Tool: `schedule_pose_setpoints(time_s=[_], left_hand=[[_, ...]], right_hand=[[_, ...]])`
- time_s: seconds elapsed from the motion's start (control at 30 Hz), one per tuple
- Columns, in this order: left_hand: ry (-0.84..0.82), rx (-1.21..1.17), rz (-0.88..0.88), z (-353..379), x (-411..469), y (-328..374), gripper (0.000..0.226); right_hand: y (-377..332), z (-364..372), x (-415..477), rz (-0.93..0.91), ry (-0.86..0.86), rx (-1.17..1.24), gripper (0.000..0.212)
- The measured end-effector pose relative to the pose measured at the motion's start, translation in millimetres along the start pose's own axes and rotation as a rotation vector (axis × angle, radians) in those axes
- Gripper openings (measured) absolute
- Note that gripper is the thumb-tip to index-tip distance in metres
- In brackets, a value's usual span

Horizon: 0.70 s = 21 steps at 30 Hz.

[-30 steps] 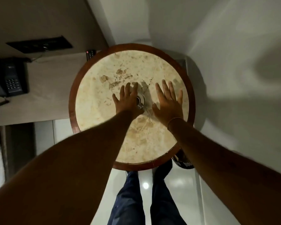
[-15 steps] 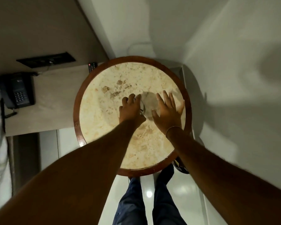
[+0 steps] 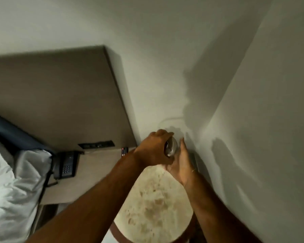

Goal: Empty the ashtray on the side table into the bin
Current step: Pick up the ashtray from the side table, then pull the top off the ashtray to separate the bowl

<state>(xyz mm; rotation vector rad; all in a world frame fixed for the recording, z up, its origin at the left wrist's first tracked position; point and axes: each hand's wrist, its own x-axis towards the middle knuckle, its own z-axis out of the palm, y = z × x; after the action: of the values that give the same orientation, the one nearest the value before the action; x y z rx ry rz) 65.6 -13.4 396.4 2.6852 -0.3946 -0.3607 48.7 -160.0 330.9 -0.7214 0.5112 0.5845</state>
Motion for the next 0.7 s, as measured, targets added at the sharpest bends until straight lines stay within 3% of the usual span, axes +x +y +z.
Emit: schedule_pose_setpoints(time_s=[0.2, 0.33, 0.53, 0.7], left_hand=[[0.037, 0.088, 0.117, -97.5, -28.8, 46.9, 0.093], [0.091, 0.100, 0.152, -134.3, -40.6, 67.8, 0.094], [0.086, 0.077, 0.170, -147.3, -50.3, 74.6, 0.096], [0.154, 0.051, 0.212, -171.2, -58.7, 93.7, 0.091]], right_hand=[[-36.7, 70.6, -43.1, -0.117, -0.263, 0.092, 0.070], [-48.6, 105.5, -54.3, -0.213, -0.255, 0.171, 0.041], [-51.3, 103.3, -57.7, -0.199, -0.314, 0.155, 0.050], [-74.9, 121.9, -79.1, -0.279, -0.379, 0.106, 0.045]])
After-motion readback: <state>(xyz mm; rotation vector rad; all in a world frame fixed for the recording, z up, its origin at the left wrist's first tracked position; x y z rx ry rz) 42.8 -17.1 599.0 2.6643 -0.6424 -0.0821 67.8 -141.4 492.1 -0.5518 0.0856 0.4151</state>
